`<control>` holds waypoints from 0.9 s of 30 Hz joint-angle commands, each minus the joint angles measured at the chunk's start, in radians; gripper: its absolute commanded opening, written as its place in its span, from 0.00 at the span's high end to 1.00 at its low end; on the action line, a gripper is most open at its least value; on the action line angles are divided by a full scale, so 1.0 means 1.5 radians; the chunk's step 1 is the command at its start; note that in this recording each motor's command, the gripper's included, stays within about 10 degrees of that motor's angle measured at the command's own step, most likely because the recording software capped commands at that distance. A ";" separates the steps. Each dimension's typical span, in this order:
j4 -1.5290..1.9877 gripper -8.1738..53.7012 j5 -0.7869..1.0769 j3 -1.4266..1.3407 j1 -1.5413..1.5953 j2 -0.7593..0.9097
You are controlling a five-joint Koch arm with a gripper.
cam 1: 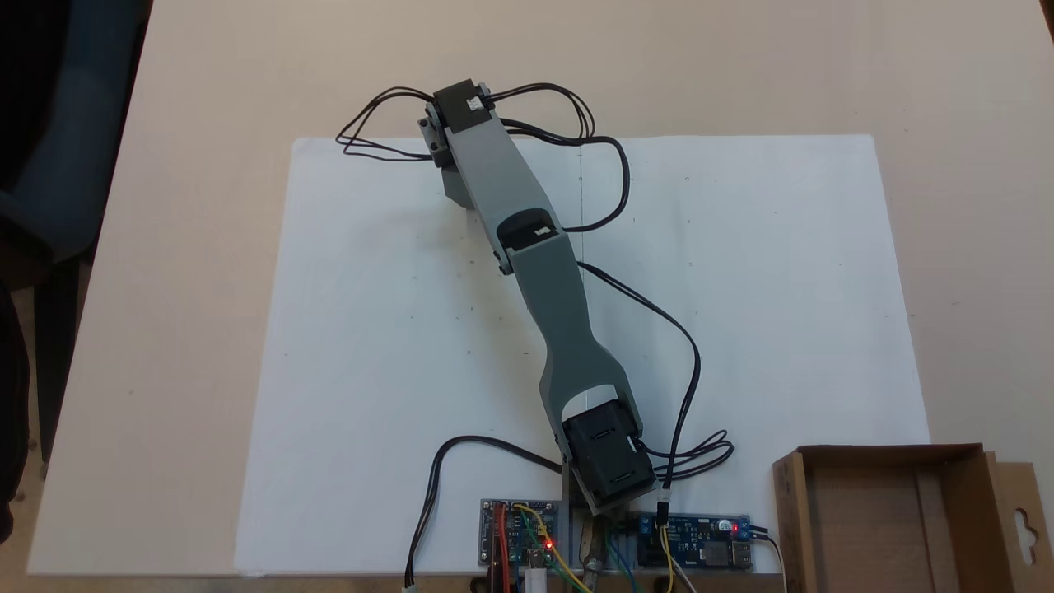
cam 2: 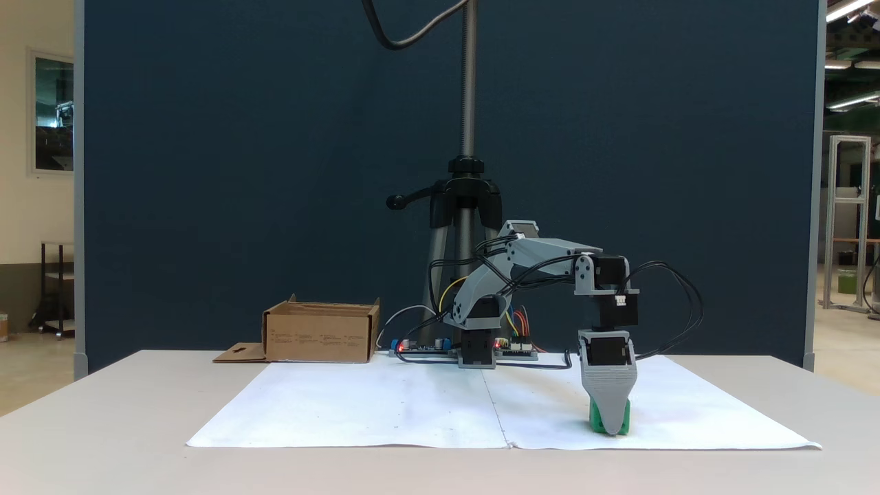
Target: Grasp a green dice and put it in the bin.
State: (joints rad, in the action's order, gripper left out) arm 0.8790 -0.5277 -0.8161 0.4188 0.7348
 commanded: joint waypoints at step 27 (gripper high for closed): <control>0.021 0.67 0.127 -0.231 -0.543 0.503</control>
State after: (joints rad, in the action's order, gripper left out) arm 0.8974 -0.4571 -1.1674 -0.2991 1.3929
